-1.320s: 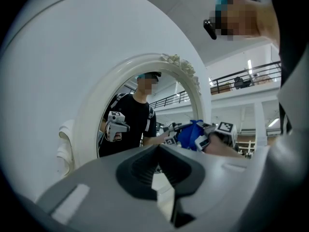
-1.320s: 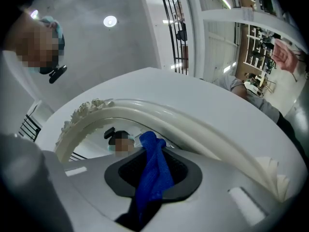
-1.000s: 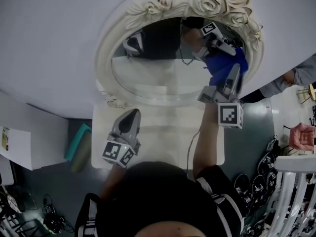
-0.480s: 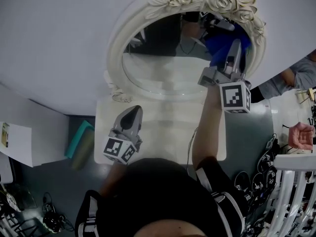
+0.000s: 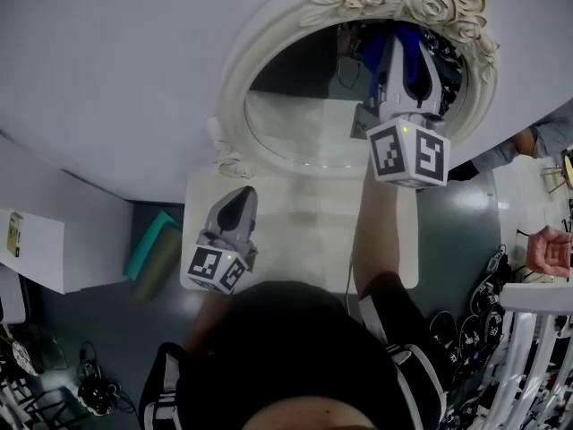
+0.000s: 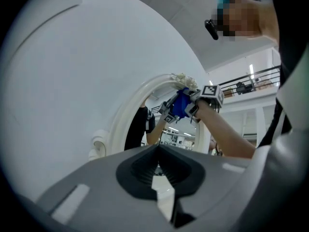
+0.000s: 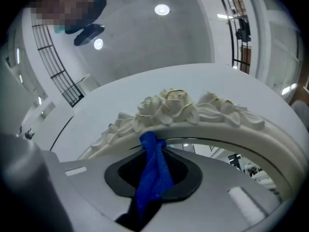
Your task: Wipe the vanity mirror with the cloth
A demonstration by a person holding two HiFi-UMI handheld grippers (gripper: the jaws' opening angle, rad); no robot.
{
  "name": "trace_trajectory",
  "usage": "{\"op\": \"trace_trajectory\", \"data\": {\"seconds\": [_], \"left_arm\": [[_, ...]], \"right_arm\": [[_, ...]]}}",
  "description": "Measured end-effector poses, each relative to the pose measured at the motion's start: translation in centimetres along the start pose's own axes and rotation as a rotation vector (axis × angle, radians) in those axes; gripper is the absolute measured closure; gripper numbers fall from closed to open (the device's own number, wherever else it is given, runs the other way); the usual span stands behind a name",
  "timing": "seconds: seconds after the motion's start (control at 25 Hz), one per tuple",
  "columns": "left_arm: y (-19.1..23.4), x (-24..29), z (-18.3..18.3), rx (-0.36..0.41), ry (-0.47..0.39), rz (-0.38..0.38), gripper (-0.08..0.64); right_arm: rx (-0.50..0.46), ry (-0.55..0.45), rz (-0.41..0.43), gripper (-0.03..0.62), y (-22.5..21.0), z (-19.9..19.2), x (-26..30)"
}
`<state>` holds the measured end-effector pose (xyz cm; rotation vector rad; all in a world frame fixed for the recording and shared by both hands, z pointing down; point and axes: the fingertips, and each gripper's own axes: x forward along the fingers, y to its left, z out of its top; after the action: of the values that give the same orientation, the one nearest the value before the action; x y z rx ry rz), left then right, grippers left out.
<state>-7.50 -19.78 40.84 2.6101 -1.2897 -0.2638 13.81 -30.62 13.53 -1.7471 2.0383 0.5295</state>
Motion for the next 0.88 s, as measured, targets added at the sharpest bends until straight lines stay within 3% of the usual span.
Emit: {"op": "trace_trajectory", "data": {"seconds": [0.4,0.56,0.68,0.88], "left_arm": [[1.0,-1.2,-0.4,-0.028,-0.009,0.041,0.549],[1.4,-1.6,-0.4,-0.032,-0.013,0.059,0.549],[1.6,-2.0,-0.8,-0.027,-0.014,0.07,0.549],[2.6,-3.1,-1.1,-0.041,-0.007,0.127,0.549]], "right_arm": [[-0.442,0.05,0.151,0.532,8.8,-3.4,0.8],[-0.636,0.144,0.224,0.532,12.4,-7.2,0.0],[-0.726,0.111,0.284,0.532,15.0,-9.5,-0.8],[-0.959,0.128,0.411,0.532,18.3,-15.8,-3.6]]}}
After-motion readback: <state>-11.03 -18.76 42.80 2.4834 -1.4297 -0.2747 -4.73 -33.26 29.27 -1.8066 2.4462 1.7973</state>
